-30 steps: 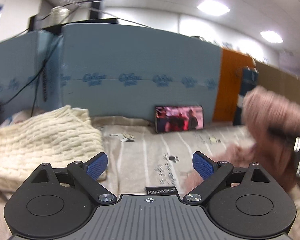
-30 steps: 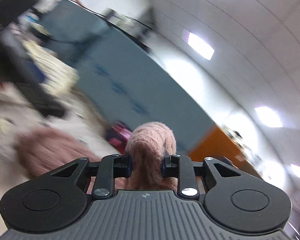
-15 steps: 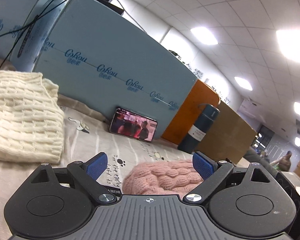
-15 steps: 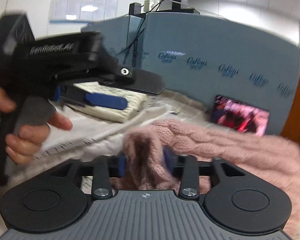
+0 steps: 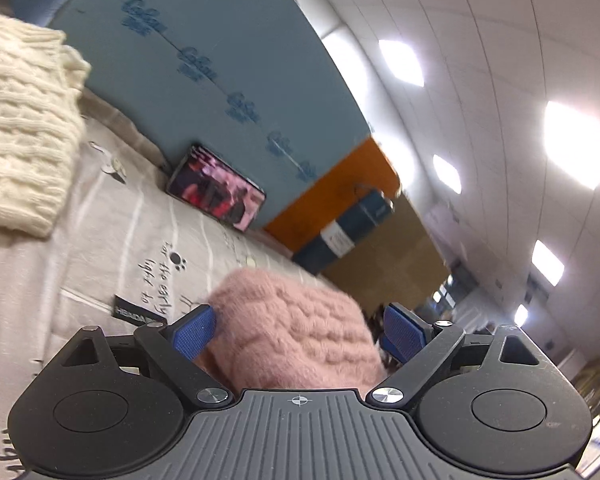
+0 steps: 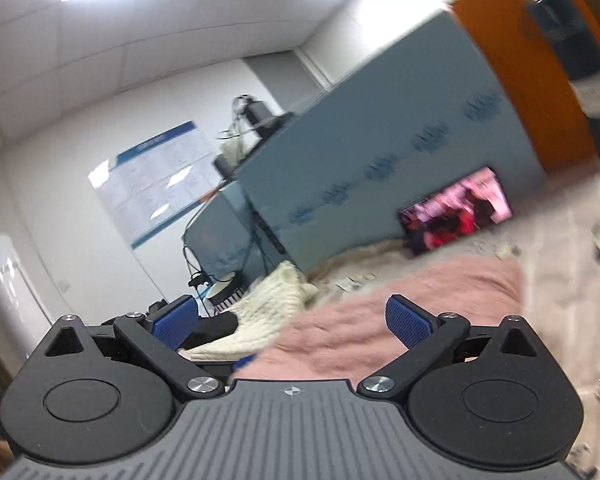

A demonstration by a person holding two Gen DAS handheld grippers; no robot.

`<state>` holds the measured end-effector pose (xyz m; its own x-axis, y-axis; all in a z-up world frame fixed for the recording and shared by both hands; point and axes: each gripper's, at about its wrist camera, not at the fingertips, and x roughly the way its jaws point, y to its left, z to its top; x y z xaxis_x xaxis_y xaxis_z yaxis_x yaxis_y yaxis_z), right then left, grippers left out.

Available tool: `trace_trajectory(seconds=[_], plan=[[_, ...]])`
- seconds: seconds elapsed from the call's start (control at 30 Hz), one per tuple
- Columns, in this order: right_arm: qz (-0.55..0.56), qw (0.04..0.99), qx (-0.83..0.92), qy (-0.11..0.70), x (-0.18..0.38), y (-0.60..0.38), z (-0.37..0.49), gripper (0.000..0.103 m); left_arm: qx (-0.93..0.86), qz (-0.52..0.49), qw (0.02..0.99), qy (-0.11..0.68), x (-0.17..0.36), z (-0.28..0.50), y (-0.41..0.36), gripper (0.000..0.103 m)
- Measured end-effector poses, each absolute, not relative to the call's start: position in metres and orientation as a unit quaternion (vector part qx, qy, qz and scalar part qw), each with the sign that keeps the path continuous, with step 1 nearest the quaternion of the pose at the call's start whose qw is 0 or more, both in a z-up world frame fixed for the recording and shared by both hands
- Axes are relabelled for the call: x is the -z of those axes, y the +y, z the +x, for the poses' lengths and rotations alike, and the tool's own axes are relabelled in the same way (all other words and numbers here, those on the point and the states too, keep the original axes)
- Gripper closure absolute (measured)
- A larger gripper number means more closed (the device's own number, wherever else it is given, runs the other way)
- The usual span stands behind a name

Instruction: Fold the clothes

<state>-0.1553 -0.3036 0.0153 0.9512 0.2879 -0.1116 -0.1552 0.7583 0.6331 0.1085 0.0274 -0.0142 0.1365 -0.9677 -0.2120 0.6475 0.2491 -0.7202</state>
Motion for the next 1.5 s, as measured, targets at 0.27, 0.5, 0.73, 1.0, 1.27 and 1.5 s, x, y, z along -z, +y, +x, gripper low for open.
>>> trace_trajectory(seconds=[0.27,0.5,0.73,1.0,1.27,1.5], plan=[[0.387,0.908,-0.116,0.111,0.003,-0.326,-0.15,0.002,0.499,-0.138,0.8,0.303,0.013,0.083,0.003,0.077],[0.387,0.904,-0.143,0.113,0.005,-0.33,-0.155,0.001,0.447,-0.119,0.834,0.302,0.014,0.094,0.008,0.078],[0.392,0.904,-0.05,0.161,0.03,-0.339,-0.141,0.001,0.464,-0.089,0.824,0.313,0.017,0.09,-0.002,0.054],[0.382,0.92,-0.017,0.086,0.024,-0.338,-0.162,0.0,0.44,-0.141,0.808,0.365,0.02,0.102,0.008,0.02],[0.402,0.901,0.071,0.147,0.036,-0.352,-0.155,0.0,0.494,-0.145,0.754,0.407,0.026,0.098,0.002,0.003],[0.383,0.902,0.006,0.202,0.041,-0.336,-0.139,0.0,0.565,-0.093,0.713,0.406,0.026,0.074,-0.014,0.0]])
